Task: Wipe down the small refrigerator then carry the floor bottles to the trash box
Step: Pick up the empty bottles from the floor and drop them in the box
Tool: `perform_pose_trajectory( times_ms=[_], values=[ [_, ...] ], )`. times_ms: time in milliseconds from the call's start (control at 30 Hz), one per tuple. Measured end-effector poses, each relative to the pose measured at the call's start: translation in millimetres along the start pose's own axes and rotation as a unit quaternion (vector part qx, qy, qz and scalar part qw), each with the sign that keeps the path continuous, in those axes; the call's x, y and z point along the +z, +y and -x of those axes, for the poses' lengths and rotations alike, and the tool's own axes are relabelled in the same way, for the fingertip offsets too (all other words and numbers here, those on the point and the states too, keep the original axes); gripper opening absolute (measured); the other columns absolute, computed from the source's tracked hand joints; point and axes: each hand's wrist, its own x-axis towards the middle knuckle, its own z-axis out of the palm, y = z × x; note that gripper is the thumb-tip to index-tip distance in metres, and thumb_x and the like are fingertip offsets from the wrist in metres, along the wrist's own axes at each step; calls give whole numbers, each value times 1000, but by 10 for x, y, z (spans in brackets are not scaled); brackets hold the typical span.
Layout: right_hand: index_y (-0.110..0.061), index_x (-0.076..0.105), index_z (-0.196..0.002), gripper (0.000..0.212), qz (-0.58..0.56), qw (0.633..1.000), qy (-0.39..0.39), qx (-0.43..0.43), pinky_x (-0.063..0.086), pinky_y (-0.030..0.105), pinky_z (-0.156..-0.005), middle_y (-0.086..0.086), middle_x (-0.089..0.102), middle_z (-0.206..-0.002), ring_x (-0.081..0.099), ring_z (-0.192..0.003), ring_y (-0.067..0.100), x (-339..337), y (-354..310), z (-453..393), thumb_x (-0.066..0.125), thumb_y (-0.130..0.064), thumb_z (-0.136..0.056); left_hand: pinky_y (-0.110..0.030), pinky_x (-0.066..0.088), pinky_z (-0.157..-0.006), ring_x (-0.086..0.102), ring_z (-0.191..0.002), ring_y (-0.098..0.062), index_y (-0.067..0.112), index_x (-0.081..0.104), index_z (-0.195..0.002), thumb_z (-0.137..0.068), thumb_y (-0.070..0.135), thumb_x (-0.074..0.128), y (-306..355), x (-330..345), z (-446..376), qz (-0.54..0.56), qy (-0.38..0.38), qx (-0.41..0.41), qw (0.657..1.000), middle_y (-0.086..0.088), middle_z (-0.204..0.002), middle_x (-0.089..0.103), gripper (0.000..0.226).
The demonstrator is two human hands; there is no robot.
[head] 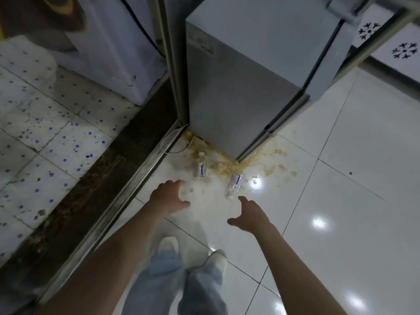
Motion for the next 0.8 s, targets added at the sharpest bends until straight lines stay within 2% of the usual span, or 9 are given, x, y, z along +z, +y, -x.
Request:
perform_pose_trajectory(
  times_ms=[367,533,700,800],
  values=[
    [-18,23,-144,86,-17,999,42,29,46,37,-93,9,48,-127,48,-119,27,891,566,-1784,68,-44,-75,-39,44,-99,46,-122,-26,28,36,-140,-75,53,65,-280,1130,-1739,-36,12,35,999,-7,-133,46,75],
    [-19,15,-147,95,-30,998,55,30,42,39,-99,11,42,-136,45,-125,29,1144,781,-2628,71,-44,-75,-39,52,-89,63,-102,-27,31,41,-134,-64,54,67,-269,1525,-2567,13,16,40,999,-2,-130,51,78],
    [-26,7,-149,101,-39,995,83,40,42,40,-99,8,35,-139,42,-126,29,1286,976,-3373,71,-47,-73,-34,46,-95,51,-120,-23,28,35,-140,-72,45,73,-283,1883,-3301,12,71,54,996,1,-135,49,80],
    [-25,4,-148,103,-32,991,117,53,41,41,-98,7,29,-144,40,-128,29,1377,1069,-3687,71,-48,-73,-37,47,-93,53,-116,-24,29,29,-143,-70,43,74,-299,2047,-3602,37,103,53,993,-2,-133,51,87]
  ],
)
